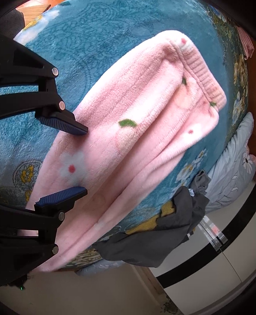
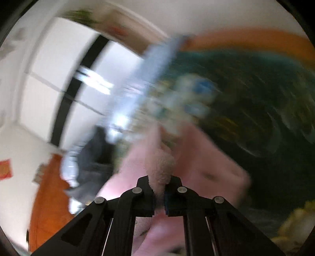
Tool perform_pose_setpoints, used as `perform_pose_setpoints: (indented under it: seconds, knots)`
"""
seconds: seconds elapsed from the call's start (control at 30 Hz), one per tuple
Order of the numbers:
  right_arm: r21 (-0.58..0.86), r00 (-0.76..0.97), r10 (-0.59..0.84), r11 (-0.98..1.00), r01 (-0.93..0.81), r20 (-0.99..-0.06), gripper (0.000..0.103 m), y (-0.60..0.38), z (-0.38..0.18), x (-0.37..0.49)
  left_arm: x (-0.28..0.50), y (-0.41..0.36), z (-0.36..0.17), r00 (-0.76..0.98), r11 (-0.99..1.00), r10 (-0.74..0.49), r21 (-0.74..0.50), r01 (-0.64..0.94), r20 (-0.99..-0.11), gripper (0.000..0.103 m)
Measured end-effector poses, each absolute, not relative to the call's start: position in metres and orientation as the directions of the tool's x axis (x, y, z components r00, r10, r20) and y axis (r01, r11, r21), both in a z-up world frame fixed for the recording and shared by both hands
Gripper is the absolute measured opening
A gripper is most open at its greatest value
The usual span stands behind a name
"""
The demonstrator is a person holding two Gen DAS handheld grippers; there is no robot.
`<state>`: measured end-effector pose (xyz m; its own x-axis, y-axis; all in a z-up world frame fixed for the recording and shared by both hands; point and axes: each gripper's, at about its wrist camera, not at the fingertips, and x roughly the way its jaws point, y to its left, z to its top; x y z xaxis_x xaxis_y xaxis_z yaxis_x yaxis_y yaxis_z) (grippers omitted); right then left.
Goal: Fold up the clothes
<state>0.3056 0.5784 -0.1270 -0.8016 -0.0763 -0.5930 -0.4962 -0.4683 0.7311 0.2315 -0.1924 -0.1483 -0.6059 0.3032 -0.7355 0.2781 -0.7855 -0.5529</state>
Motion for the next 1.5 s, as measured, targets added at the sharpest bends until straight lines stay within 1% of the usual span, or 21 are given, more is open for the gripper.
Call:
perform_pose_setpoints:
  seconds: [0.07,0.23,0.33,0.43,0.5,0.63,0.7,0.73,0.77,0.8,0.9,1.0,1.07,1.2,1.33,1.5]
  knots:
    - [0.743,-0.785,-0.092,-0.404,-0.534,-0.613,0.007,0.581,-0.152,0.312,0.231,-0.192,-0.147,-0.602,-0.790,0.303,-0.548,0.274,-0.739,0.059]
    - [0.714,-0.767,-0.097,-0.453,-0.534,-0.635,0.007,0.582,-0.151,0.310,0.230,-0.190,-0.146,-0.602,-0.786,0.299,-0.549,0.285,-0.740,0.059]
    - [0.693,-0.761,-0.088,-0.490,-0.528,-0.643,0.010,0.582,-0.140,0.304,0.229,-0.188,-0.146,-0.596,-0.795,0.297,-0.539,0.278,-0.746,0.059]
    - [0.642,-0.759,-0.049,-0.569,-0.514,-0.650,0.017,0.563,-0.118,0.296,0.226,-0.189,-0.143,-0.592,-0.801,0.296,-0.533,0.274,-0.750,0.059]
    - [0.604,-0.758,-0.022,-0.619,-0.502,-0.652,0.029,0.550,-0.103,0.291,0.224,-0.190,-0.138,-0.596,-0.805,0.290,-0.528,0.272,-0.749,0.059]
    - [0.519,-0.757,0.032,-0.709,-0.477,-0.653,0.033,0.525,-0.074,0.280,0.220,-0.191,-0.120,-0.621,-0.846,0.223,-0.466,0.259,-0.751,0.059]
    - [0.472,-0.758,0.059,-0.750,-0.464,-0.650,0.034,0.512,-0.059,0.275,0.219,-0.192,-0.113,-0.643,-0.856,0.202,-0.452,0.250,-0.739,0.059]
    - [0.448,-0.758,0.072,-0.769,-0.456,-0.648,0.036,0.506,-0.051,0.272,0.219,-0.193,-0.111,-0.647,-0.857,0.205,-0.454,0.245,-0.735,0.060]
    - [0.423,-0.759,0.085,-0.787,-0.449,-0.646,0.040,0.499,-0.044,0.270,0.217,-0.195,-0.112,-0.644,-0.855,0.207,-0.456,0.246,-0.736,0.061]
    - [0.414,-0.767,0.031,-0.827,-0.380,-0.641,0.044,0.481,-0.036,0.256,0.216,-0.197,-0.115,-0.638,-0.854,0.208,-0.456,0.251,-0.741,0.061]
    - [0.393,-0.717,-0.229,-0.917,-0.068,-0.659,0.044,0.393,-0.030,0.193,0.215,-0.198,-0.131,-0.607,-0.856,0.206,-0.442,0.269,-0.768,0.061]
    - [0.362,-0.588,-0.390,-0.916,0.171,-0.709,0.044,0.306,-0.042,0.153,0.221,-0.199,-0.144,-0.596,-0.852,0.211,-0.444,0.276,-0.775,0.061]
    - [0.313,-0.501,-0.447,-0.890,0.330,-0.741,0.044,0.247,-0.052,0.136,0.223,-0.200,-0.146,-0.600,-0.847,0.219,-0.455,0.274,-0.769,0.061]
    - [0.204,-0.389,-0.446,-0.826,0.525,-0.806,0.044,0.163,-0.073,0.122,0.224,-0.202,-0.145,-0.605,-0.854,0.231,-0.457,0.250,-0.762,0.061]
    - [0.160,-0.324,-0.424,-0.781,0.603,-0.846,0.044,0.121,-0.092,0.114,0.229,-0.205,-0.147,-0.615,-0.849,0.247,-0.473,0.235,-0.749,0.061]
    - [0.092,-0.284,-0.362,-0.744,0.661,-0.888,0.044,0.098,-0.111,0.111,0.233,-0.211,-0.150,-0.634,-0.830,0.273,-0.510,0.225,-0.724,0.062]
